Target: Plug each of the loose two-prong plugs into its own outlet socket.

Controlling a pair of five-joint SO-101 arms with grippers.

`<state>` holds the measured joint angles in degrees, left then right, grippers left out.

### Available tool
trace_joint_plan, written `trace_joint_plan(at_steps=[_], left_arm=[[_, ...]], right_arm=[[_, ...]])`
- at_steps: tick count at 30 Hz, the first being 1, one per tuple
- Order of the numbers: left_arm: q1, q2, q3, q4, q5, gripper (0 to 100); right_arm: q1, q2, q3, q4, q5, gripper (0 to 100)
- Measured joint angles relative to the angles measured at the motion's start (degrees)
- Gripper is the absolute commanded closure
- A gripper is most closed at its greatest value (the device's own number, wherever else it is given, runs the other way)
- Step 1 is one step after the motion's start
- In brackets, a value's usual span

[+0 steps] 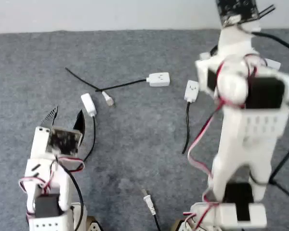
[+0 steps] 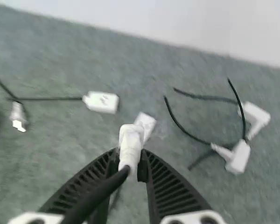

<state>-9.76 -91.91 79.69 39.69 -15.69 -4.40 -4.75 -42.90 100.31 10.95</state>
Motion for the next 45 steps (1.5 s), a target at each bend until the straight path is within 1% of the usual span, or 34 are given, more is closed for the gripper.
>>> trace_joint_plan(at_steps=[2, 6, 11, 13, 15, 17, 20, 24, 26, 30, 35, 37, 43, 45], left_arm=[[0.1, 7.6, -4.0, -0.5, 1.3, 78], [0.0, 28.3, -15.7, -1.7, 5.4, 78], [2.8, 57.5, -33.0, -1.8, 13.0, 78], [3.7, 68.7, -38.2, -3.3, 15.6, 78], [3.8, 77.6, -41.1, -5.5, 17.9, 78], [3.8, 82.6, -41.7, -7.8, 18.9, 78], [3.9, 86.0, -41.4, -11.6, 19.5, 78], [3.8, 86.5, -36.9, -19.6, 20.2, 78], [3.8, 86.5, -36.7, -21.0, 20.2, 78], [4.1, 86.5, -36.5, -21.5, 20.2, 78], [4.4, 86.5, -36.5, -21.5, 20.2, 78], [4.4, 86.5, -36.5, -21.5, 20.2, 78], [4.4, 86.5, -36.5, -21.5, 20.2, 78], [4.4, 86.5, -36.5, -21.5, 20.2, 78]], right_arm=[[3.3, 4.7, 0.0, -2.5, 1.4, 99.1], [7.8, 14.3, 0.0, -5.6, 4.4, 99.1], [8.4, 23.4, 0.1, -5.9, 8.0, 99.1], [8.2, 25.0, 0.1, -5.9, 8.4, 99.1], [8.2, 26.3, 0.1, -5.9, 8.6, 99.1], [8.4, 27.9, 0.1, -5.9, 9.1, 99.1], [8.0, 30.8, 0.1, -5.9, 11.4, 99.1], [5.9, 35.1, 0.1, -7.0, 14.9, 99.1], [5.2, 36.4, 0.1, -8.4, 18.0, 99.1], [4.2, 37.5, 0.1, -11.3, 25.3, 99.1], [3.0, 37.5, 0.1, -13.3, 27.2, 99.1], [2.7, 37.5, 0.1, -14.9, 29.7, 99.1], [3.3, 40.4, 0.1, -27.3, 41.8, 99.1], [3.5, 42.3, 0.1, -28.9, 43.5, 99.1]])
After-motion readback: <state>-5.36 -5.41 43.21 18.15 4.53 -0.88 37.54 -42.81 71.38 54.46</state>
